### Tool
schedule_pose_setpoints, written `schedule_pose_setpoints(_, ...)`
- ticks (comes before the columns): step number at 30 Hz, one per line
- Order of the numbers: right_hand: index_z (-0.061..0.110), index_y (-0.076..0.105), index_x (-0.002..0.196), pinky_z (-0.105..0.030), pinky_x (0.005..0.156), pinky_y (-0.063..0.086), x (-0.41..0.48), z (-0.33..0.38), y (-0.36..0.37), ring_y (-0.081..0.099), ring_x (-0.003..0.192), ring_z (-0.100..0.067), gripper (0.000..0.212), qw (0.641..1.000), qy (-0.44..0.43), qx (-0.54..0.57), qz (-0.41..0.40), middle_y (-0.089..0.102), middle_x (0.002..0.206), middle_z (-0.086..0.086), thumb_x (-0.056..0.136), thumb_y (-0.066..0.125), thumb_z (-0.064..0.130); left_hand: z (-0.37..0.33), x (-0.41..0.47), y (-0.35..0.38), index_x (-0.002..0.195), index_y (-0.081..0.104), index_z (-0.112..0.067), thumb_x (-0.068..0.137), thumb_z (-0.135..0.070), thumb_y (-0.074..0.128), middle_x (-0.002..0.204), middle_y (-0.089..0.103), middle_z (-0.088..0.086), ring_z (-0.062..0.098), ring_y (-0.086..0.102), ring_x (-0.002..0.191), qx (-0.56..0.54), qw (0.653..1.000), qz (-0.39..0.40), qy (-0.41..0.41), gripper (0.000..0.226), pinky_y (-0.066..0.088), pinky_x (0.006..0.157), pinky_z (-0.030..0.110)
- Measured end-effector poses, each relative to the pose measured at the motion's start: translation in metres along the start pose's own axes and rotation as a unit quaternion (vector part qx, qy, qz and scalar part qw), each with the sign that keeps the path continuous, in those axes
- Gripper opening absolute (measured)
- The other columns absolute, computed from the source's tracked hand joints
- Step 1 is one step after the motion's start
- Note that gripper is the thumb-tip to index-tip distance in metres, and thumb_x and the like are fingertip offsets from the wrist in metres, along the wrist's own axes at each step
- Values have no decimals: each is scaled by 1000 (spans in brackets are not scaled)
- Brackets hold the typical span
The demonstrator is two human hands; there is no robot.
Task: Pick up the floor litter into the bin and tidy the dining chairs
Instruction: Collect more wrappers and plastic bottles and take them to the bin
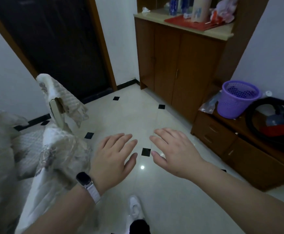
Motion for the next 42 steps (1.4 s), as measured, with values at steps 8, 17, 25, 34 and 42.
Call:
schedule_pose_setpoints(8, 17, 64, 121, -39, 94, 42, 146, -59, 48, 56, 116, -27, 44, 998, 0, -48, 46, 62, 126, -6, 92, 47, 45, 122, 92, 78, 117, 69, -15, 91, -35, 59, 123, 67, 4, 28, 61, 114, -34, 999, -14, -19, 34, 43, 94, 41)
schedule_pose_setpoints(17, 16, 62, 125, -42, 98, 44, 282, -102, 91, 53, 121, -27, 47, 997, 6, -50, 60, 60, 129, -6, 93, 45, 46, 239, 180, 122, 120, 67, -17, 89, -36, 61, 125, 66, 3, 27, 60, 115, -37, 999, -2, -37, 37, 43, 91, 40)
schedule_pose_setpoints(25, 14, 65, 120, -40, 93, 44, 379, -177, 161, 57, 115, -29, 44, 999, -29, -5, 29, 63, 124, -8, 92, 47, 42, 313, 246, 199, 120, 68, -15, 90, -36, 59, 125, 65, 4, 28, 60, 115, -15, 997, 41, -61, 37, 41, 94, 40)
schedule_pose_setpoints(34, 13, 65, 119, -40, 93, 45, 522, -298, 220, 56, 114, -28, 43, 995, -85, 55, 17, 63, 123, -8, 92, 49, 42, 395, 379, 275, 124, 64, -17, 94, -40, 51, 129, 63, 5, 28, 57, 117, 51, 989, 104, -96, 41, 44, 95, 41)
schedule_pose_setpoints(42, 14, 64, 120, -42, 95, 45, 628, -351, 258, 55, 116, -28, 44, 988, -117, 89, 46, 61, 125, -8, 92, 45, 43, 453, 434, 311, 124, 65, -17, 94, -41, 50, 127, 64, 4, 28, 59, 116, 88, 977, 117, -158, 41, 46, 94, 43)
Point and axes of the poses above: each hand's wrist, its own x-axis towards the middle knuckle, its own y-axis out of the palm, z = x × y, the point moved 4 cm from there along x, towards the middle knuckle
